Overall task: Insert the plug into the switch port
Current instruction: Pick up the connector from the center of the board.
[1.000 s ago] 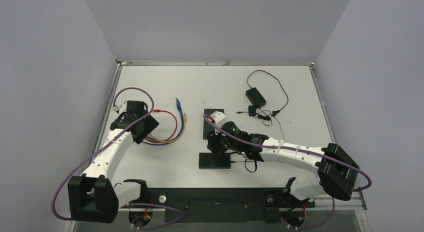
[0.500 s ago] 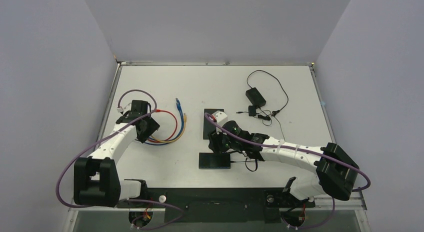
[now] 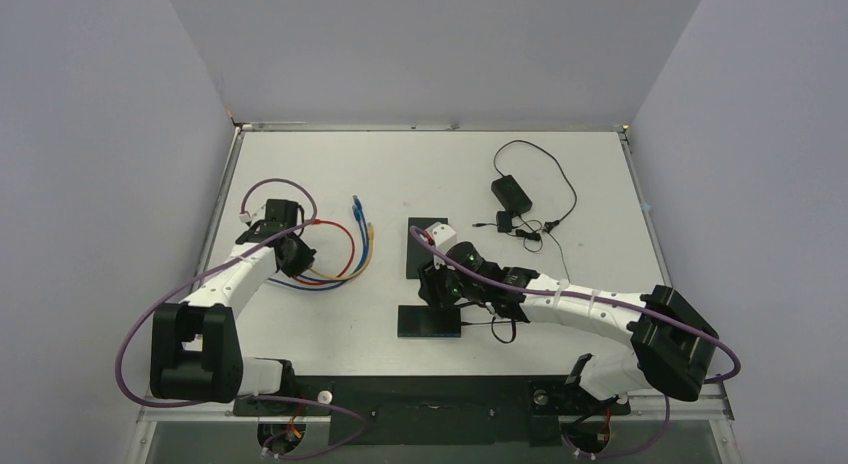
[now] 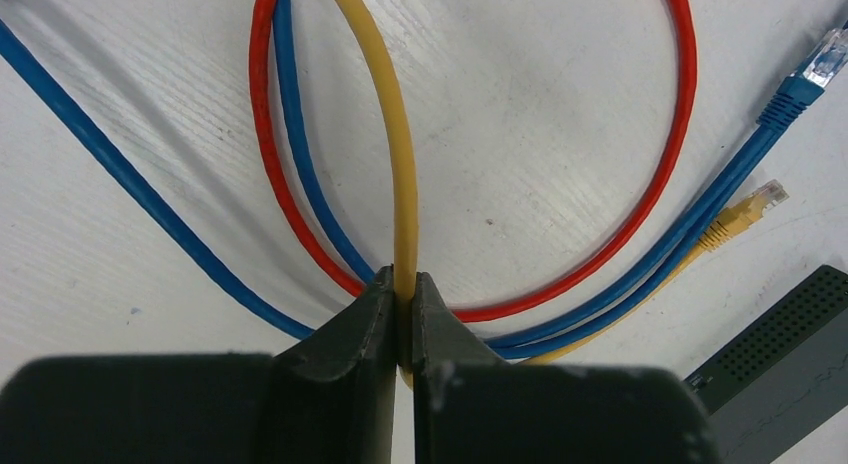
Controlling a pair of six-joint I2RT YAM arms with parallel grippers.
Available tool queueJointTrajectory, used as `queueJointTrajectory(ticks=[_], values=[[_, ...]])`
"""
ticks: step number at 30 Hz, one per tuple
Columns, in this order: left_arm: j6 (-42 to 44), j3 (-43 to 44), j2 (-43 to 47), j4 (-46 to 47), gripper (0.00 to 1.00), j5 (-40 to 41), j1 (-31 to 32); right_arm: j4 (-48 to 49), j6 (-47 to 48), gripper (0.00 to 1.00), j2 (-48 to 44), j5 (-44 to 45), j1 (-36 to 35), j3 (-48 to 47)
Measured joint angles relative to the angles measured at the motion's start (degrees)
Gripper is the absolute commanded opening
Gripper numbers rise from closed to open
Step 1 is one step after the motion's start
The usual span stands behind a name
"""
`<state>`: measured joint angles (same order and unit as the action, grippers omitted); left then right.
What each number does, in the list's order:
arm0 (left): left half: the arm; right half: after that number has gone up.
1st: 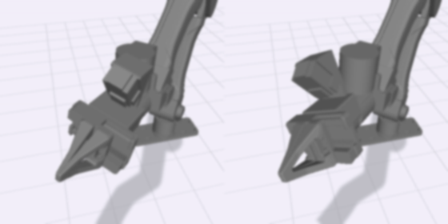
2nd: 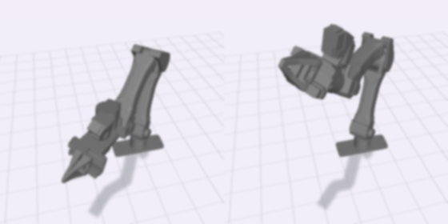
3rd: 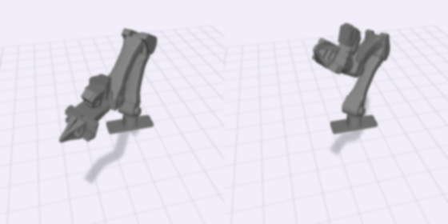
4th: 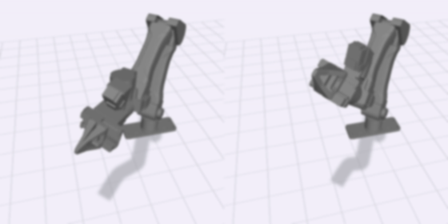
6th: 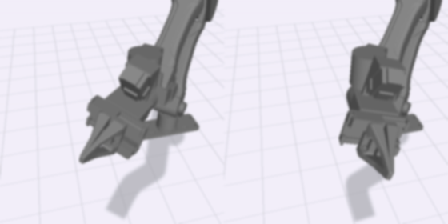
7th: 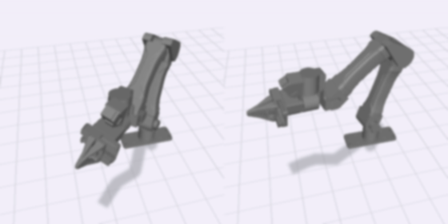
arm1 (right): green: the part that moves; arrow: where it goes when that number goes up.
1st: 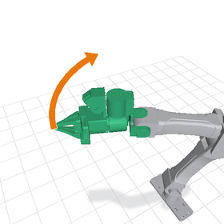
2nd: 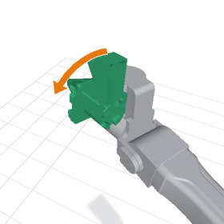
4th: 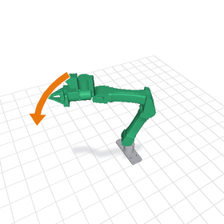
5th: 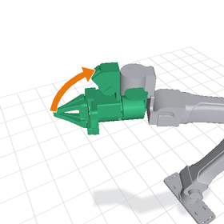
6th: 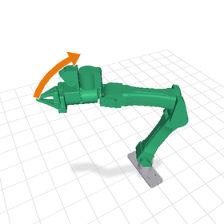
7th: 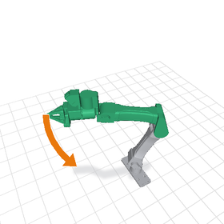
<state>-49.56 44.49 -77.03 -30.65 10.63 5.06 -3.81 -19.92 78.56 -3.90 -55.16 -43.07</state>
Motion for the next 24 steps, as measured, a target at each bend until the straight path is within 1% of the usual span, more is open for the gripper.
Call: queueJointTrajectory(ticks=[5,11,17,21,24], values=[[0.5,0.0,0.63,-0.02,0.0,-0.26,0.0,0.07,0.0,0.44,0.0,0.0,0.0,0.0],[2.19,0.92,6.95,-2.1,0.0,-0.26,0.0,0.02,0.13,0.44,-0.02,0.04,0.11,0.0],[5.95,7.32,11.58,-5.03,0.0,-0.7,0.0,-0.98,1.09,0.44,-0.94,0.76,0.9,0.0],[8.92,11.96,11.89,-6.71,0.0,-2.19,0.46,-2.12,1.55,0.44,-2.8,1.6,1.51,0.0],[10.84,14.62,11.87,-8.07,0.0,-3.21,2.56,-3.15,2.08,0.44,-4.83,2.58,1.86,0.0]])
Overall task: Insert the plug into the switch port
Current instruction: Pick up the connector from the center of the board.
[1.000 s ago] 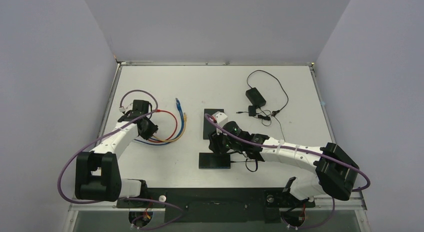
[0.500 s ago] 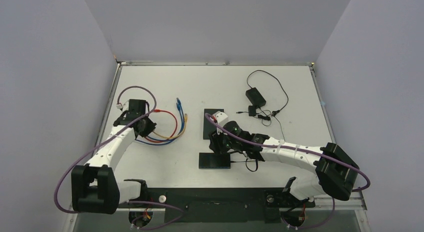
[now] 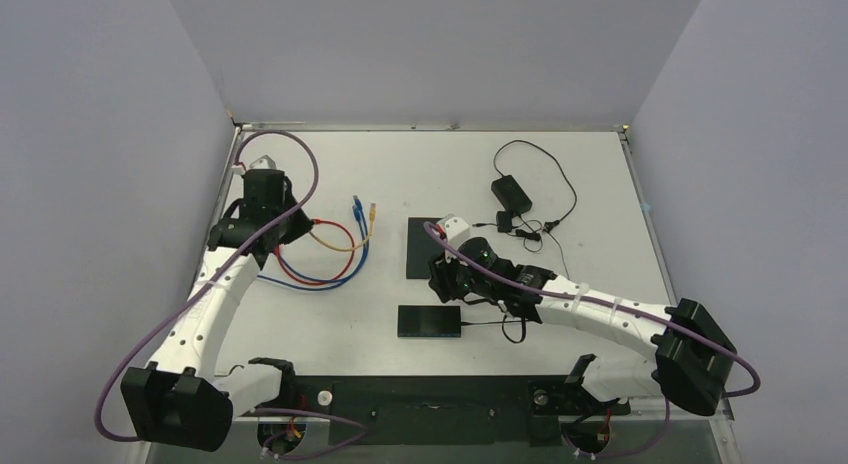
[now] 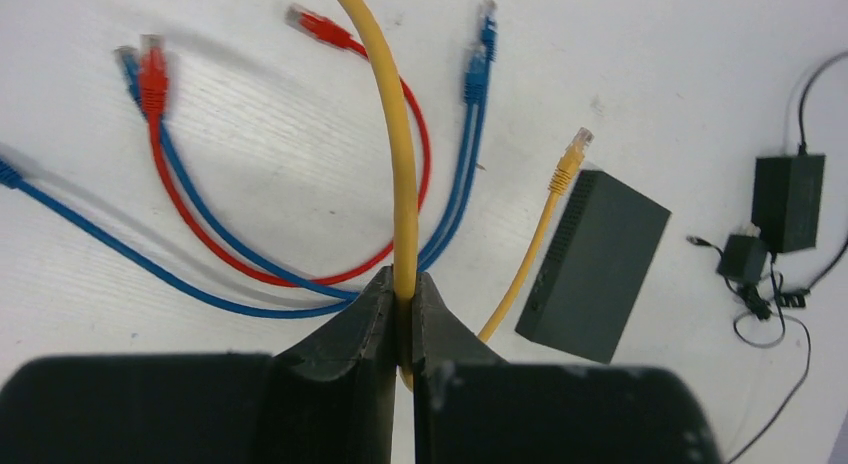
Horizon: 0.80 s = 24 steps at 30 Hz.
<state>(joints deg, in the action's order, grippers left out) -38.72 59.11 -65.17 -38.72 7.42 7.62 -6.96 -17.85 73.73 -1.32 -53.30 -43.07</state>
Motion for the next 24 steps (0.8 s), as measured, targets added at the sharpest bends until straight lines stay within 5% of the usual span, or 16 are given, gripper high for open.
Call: queueJointTrajectory(ticks=[12,24], values=[[6.25,7.82,-2.12,-0.52,0.0,-6.36,17.33,-5.05,0.11,0.46,-9.35,7.04,1.95,0.0],[11.96,9.09,-2.21,0.59,0.0,-11.47,31.93,-9.99,-4.15,0.63,-21.57,16.46,4.13,-2.67]])
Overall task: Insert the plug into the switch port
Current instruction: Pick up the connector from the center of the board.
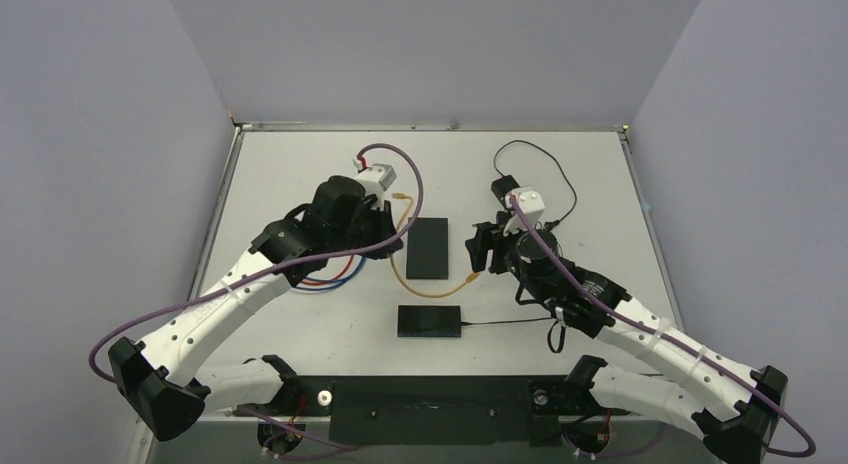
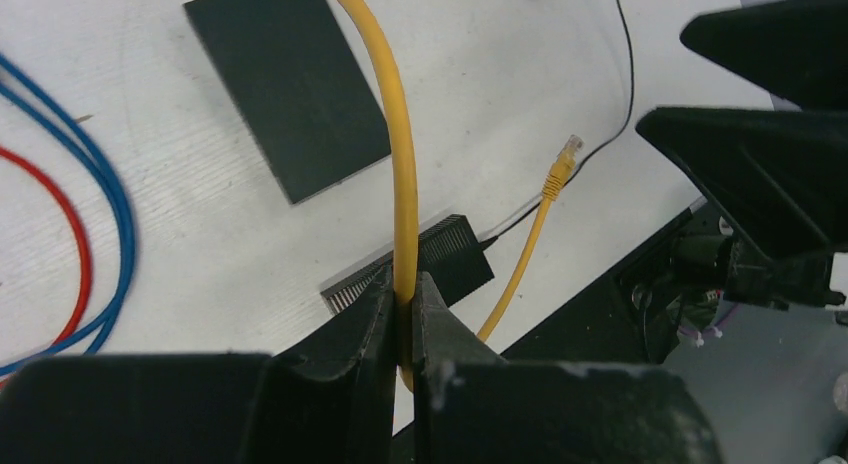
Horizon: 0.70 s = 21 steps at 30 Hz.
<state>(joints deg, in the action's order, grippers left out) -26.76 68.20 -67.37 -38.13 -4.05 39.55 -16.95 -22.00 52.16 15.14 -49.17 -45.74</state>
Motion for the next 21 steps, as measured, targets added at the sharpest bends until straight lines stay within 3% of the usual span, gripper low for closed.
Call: queueJointTrajectory(ticks=[6,21], values=[[3.28,-0.11,1.27,2.34,0.0,-0.76,7.8,-0.76,-2.99,0.69,-1.14,1.62,1.22,-2.89],[9.53,-1.03,2.16,4.07,0.0,5.9,23.67,-1.7,-8.98,0.68,1.51,-1.36,4.55,-7.93]])
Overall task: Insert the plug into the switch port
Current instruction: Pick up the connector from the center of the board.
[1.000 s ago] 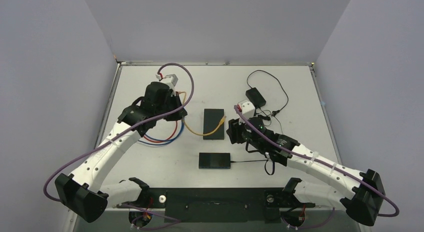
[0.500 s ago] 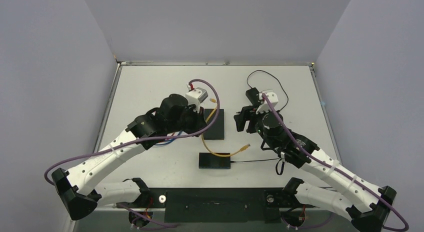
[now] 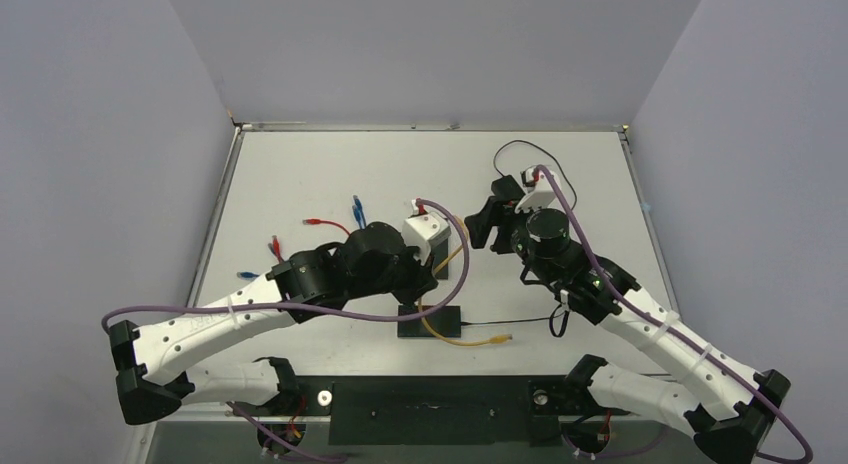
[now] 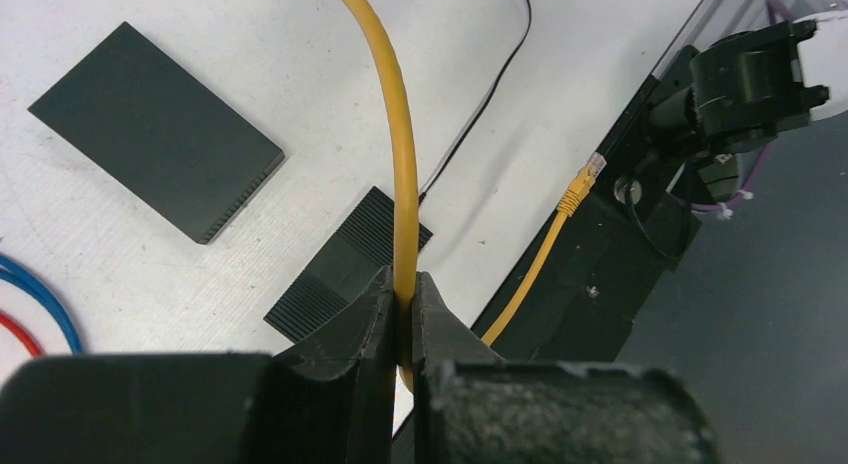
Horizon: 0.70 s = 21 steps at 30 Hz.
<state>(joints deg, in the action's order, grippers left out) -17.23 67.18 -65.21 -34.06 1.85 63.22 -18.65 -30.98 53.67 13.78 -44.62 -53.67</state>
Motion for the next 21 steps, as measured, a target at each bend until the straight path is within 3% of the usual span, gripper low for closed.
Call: queueJointTrajectory(ticks=[10,21], values=[[3.23,-0.07,-3.45,0.0,0.0,12.33,9.97,-3.21,-1.95,0.63,4.57,-5.53,0.94,-2.49],[5.97,-0.02,-6.25,-0.26,0.0,23.63,15.65,-7.39,-2.4,0.6,8.22,-9.35,1.92,-2.99]])
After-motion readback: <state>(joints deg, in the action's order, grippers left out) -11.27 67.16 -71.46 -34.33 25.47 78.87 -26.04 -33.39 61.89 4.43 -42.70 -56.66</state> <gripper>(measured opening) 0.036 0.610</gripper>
